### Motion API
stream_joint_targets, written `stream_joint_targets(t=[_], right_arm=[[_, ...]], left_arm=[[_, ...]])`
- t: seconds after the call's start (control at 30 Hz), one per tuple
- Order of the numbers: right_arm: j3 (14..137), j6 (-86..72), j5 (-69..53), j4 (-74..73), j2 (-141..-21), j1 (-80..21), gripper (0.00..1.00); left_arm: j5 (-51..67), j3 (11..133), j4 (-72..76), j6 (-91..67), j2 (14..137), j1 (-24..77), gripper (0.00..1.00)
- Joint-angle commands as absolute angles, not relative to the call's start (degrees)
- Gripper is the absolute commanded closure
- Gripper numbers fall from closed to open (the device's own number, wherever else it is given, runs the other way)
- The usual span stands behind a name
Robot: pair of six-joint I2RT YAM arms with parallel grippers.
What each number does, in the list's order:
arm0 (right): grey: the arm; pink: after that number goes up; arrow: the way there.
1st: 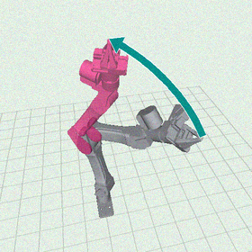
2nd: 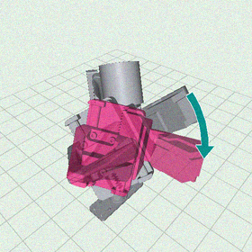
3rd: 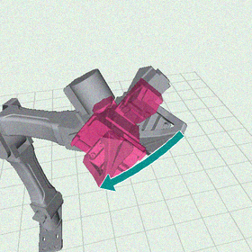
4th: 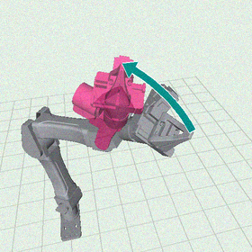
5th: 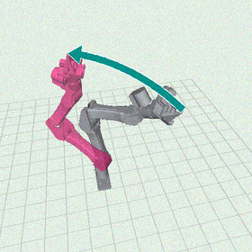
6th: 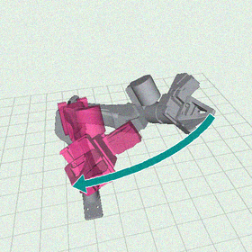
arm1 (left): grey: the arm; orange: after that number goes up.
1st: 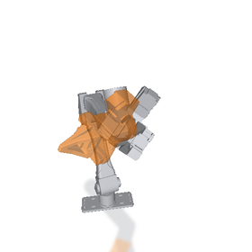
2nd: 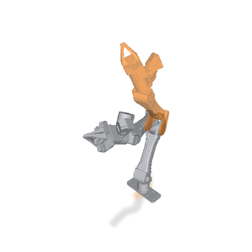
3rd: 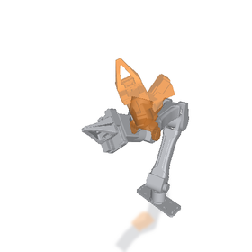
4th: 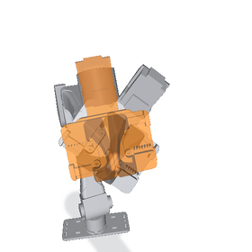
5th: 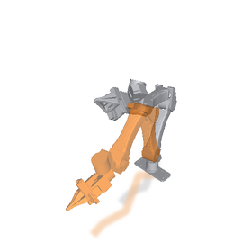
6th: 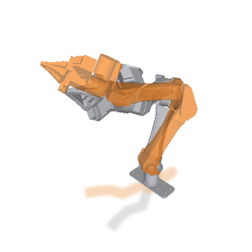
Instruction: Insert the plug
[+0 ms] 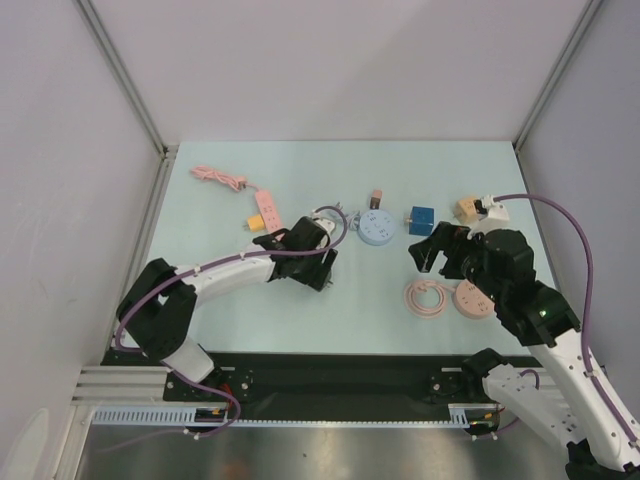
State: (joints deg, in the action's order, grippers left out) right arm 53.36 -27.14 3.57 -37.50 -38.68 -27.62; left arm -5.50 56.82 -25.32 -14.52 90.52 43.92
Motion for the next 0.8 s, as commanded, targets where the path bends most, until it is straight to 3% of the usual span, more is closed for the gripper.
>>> stream_joint_targets(t=[0.0, 0.13, 0.27, 0.3, 0.33, 0.37, 0.4, 0.53, 0.63, 0.77], right_arm=[[53.3, -26.8, 2.6, -36.8, -38.5, -27.4, 0.00], [51.9, -26.5, 2.5, -36.0, -38.4, -27.4, 0.00], [48.7, -25.7, 0.6, -31.7, -39.4, -27.4, 0.01], [47.9, -24.8, -2.9, -30.2, -39.7, -27.4, 0.02], [46.2, -24.5, -3.7, -28.6, -40.9, -27.5, 0.03], [45.4, -24.2, -4.6, -25.3, -41.5, -27.5, 0.03], [44.7, -23.8, -6.6, -24.0, -42.5, -27.5, 0.03], [45.4, -23.4, -8.8, -21.9, -48.0, -27.5, 0.04], [44.8, -23.4, -9.3, -20.7, -48.3, -27.7, 0.04], [38.3, -20.5, -10.0, -7.8, -46.8, -27.7, 0.03]], left_arm=[[-5.8, 58.4, -24.1, -14.3, 88.7, 44.1, 0.27], [12.0, 57.0, -21.2, -16.8, 87.5, 44.3, 0.26], [19.4, 54.0, -18.6, -23.5, 84.1, 45.5, 0.29], [19.0, 52.7, -19.1, -24.6, 83.0, 45.5, 0.29], [17.3, 52.2, -19.8, -25.3, 80.1, 45.5, 0.20], [11.5, 51.9, -22.0, -25.9, 78.7, 45.5, 0.04], [8.5, 51.9, -23.0, -25.6, 77.4, 45.4, 0.00], [3.4, 50.1, -19.2, -12.7, 74.4, 43.6, 0.00], [6.1, 46.6, -12.0, -0.2, 73.7, 43.6, 0.00], [7.8, 37.3, 6.7, 10.8, 69.4, 43.3, 0.00]])
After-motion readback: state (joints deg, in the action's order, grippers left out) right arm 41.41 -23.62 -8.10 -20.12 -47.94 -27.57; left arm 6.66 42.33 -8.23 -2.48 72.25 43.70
